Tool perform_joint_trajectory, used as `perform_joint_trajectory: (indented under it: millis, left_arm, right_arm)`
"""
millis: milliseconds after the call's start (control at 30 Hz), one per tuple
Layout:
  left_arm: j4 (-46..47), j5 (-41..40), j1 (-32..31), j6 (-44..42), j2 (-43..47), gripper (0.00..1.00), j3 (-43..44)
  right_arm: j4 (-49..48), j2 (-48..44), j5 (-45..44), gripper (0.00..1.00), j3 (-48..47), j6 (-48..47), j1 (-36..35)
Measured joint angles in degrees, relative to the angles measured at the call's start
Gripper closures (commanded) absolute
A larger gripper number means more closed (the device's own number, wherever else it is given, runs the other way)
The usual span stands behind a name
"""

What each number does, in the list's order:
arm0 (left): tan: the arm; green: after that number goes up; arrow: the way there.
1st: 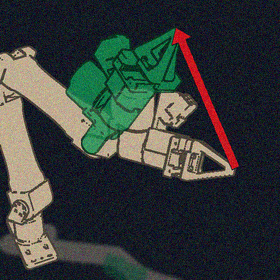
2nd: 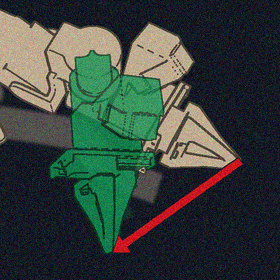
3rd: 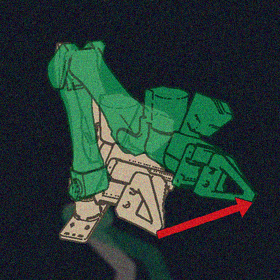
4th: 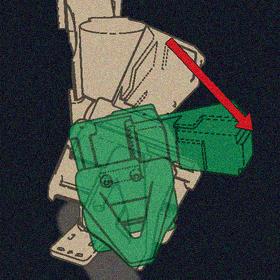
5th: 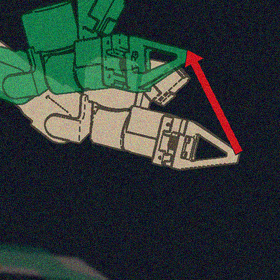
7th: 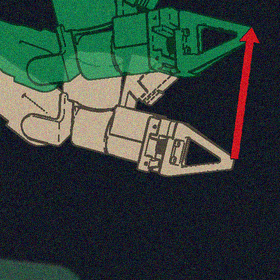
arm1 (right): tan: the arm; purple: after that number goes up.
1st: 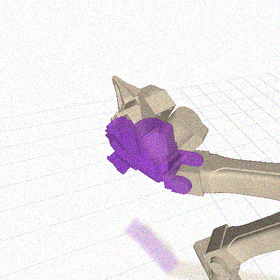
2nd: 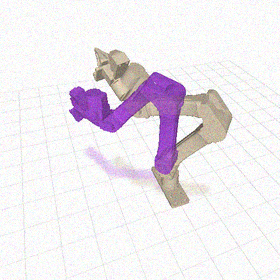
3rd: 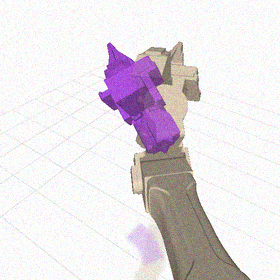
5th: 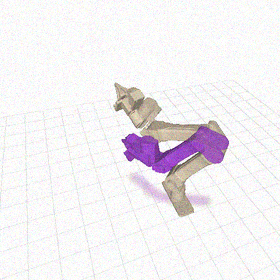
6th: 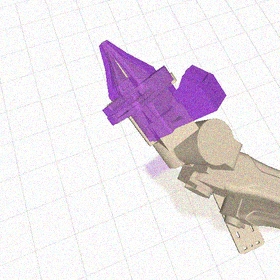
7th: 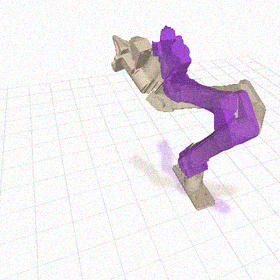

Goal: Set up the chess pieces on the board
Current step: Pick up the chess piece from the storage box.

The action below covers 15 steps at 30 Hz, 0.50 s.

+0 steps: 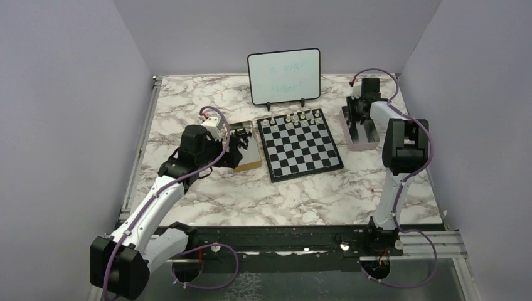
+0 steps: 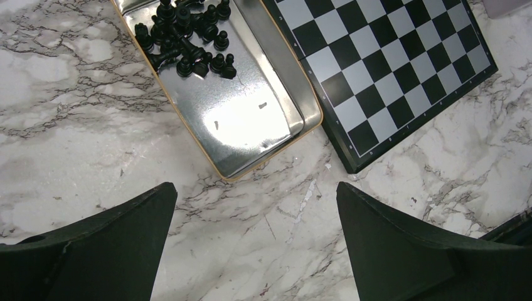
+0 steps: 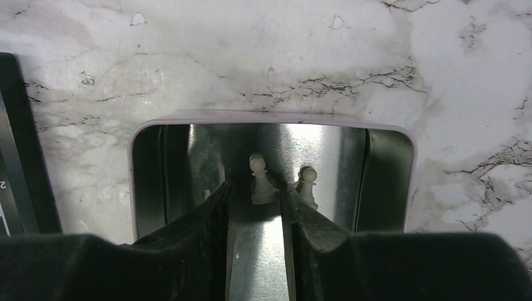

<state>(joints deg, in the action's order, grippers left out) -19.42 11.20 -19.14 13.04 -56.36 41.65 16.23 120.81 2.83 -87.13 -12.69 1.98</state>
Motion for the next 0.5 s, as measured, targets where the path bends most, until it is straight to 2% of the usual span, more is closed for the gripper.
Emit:
perform_joint_trajectory:
  millis: [500]
  left_arm:
    - [0.0,0.04,0.0,-0.02,0.0,0.02,0.0]
  right_arm:
    - [0.09,0.42,-0.92,0.83,0.15,-0.22,0.02]
